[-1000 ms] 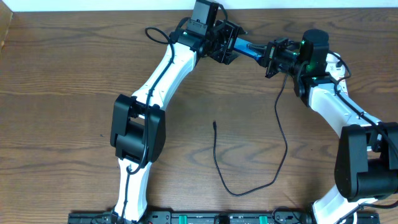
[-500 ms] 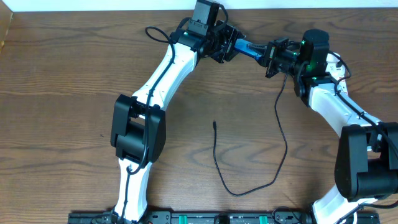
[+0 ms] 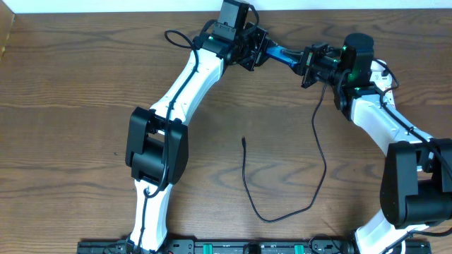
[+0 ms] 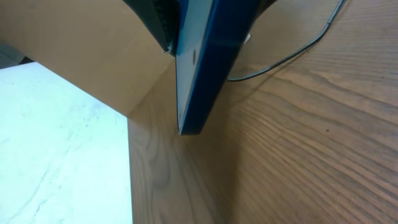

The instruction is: Plug charger to phone and switch on socket

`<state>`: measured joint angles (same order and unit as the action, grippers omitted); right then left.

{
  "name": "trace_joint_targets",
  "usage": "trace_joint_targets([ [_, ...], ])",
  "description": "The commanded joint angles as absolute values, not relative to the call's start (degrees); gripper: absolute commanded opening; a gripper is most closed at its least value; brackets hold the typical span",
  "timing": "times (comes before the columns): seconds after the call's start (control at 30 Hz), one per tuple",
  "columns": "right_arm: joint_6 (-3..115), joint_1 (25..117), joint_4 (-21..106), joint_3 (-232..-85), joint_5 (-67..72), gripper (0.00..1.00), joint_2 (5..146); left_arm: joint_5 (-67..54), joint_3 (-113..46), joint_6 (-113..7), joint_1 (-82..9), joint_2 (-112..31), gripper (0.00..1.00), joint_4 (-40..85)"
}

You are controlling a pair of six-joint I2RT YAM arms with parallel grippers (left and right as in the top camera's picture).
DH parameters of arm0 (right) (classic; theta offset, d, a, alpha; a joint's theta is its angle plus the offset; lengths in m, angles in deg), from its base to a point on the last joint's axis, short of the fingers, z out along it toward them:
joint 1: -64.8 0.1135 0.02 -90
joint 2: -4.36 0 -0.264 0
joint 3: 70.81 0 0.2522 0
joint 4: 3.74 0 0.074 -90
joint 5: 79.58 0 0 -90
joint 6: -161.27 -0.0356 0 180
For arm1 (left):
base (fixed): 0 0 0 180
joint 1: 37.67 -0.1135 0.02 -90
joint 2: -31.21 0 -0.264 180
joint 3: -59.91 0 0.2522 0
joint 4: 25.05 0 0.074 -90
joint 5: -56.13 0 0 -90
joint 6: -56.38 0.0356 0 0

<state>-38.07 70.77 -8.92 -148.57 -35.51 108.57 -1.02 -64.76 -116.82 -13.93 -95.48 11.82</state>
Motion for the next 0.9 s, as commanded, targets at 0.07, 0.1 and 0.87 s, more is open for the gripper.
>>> trace_joint_targets([
  [0.07,-36.6,71.3,-9.5,-149.7,-36.2,0.01,108.3,-3.1,-65.4,-116.0,-13.8,-93.7,0.08,12.2],
  [0.1,-36.6,71.3,-9.5,-149.7,-36.2,0.01,108.3,-3.3,-65.5,-116.0,-13.8,-93.7,0.08,12.2],
  [0.87,-26.5,69.3,-9.5,-149.7,-36.8,0.95,108.3,-2.8,-65.4,-115.9,-15.8,-93.7,0.08,12.2],
])
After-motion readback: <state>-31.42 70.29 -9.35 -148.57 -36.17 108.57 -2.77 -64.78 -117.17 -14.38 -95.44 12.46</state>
